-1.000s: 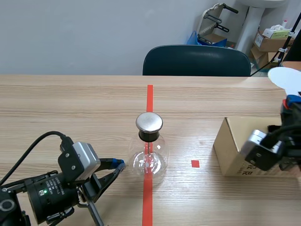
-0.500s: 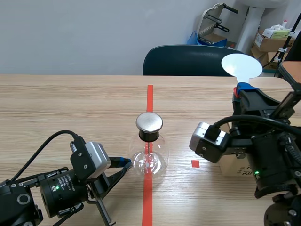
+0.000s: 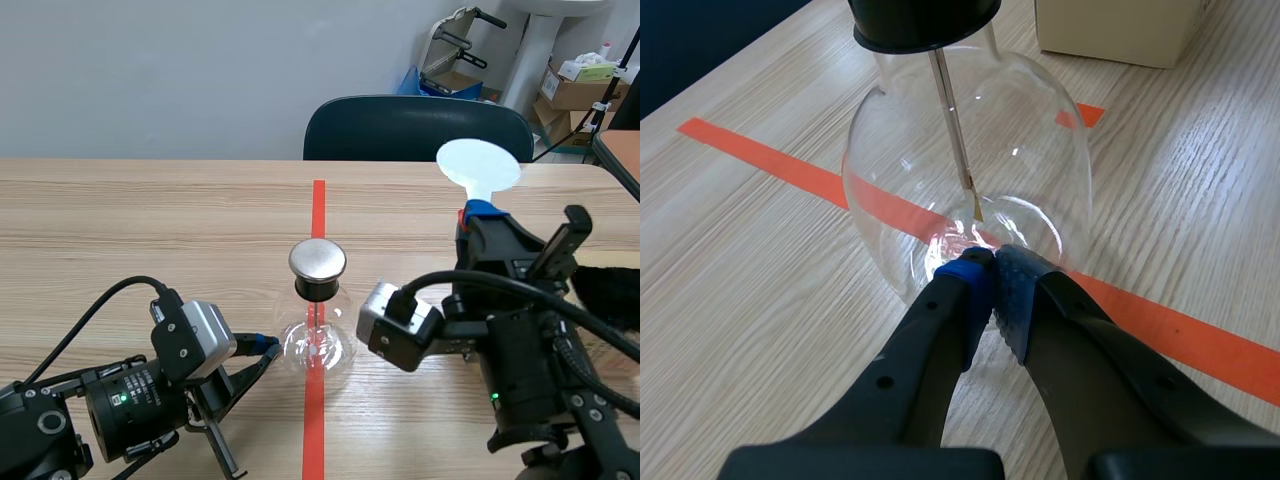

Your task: Do the electroscope experiment

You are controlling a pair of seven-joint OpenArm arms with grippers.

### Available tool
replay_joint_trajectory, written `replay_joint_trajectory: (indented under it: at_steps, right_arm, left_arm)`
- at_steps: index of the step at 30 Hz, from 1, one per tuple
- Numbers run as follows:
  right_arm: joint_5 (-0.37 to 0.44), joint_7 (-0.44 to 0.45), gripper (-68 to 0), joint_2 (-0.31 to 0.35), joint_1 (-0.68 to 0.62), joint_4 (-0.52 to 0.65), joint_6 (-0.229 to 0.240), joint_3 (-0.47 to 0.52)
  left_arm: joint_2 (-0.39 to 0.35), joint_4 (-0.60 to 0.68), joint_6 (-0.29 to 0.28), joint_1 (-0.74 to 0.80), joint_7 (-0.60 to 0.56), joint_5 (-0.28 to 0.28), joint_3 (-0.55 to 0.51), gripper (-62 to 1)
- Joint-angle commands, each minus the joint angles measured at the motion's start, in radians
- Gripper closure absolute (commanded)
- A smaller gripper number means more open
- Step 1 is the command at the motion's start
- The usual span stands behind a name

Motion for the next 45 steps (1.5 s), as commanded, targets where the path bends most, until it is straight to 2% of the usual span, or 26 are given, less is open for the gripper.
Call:
replay_joint_trajectory:
  at_steps: [1, 12, 23, 27, 35, 45]
  right_arm:
    - [-0.001, -0.013, -1.8, 0.008, 0.002, -0.003, -0.012, -0.009]
    - [-0.001, -0.051, -1.8, 0.008, -0.012, -0.045, -0.012, -0.051]
    - [-0.001, 0.018, -1.8, 0.045, -0.04, -0.048, -0.012, -0.051]
    - [-0.001, 0.018, -1.8, 0.055, -0.042, -0.048, -0.031, -0.051]
    - [-0.001, 0.021, -1.8, 0.06, -0.042, -0.048, -0.031, -0.051]
    - [-0.001, 0.02, -1.7, 0.06, -0.042, -0.048, -0.031, -0.051]
  left_arm:
    - [0.013, 0.016, -0.001, -0.003, -0.014, -0.006, -0.001, -2.9]
    - [0.015, 0.016, 0.0, -0.003, -0.019, -0.006, -0.001, -2.9]
    - [0.015, 0.016, 0.006, -0.003, -0.018, -0.006, -0.001, -2.9]
    - [0.015, 0.016, 0.006, -0.003, -0.018, -0.005, -0.001, -2.9]
    - [0.014, 0.016, 0.006, -0.003, 0.01, -0.006, -0.001, -2.9]
    - [-0.003, 0.016, 0.006, -0.002, -0.065, -0.008, -0.002, -2.9]
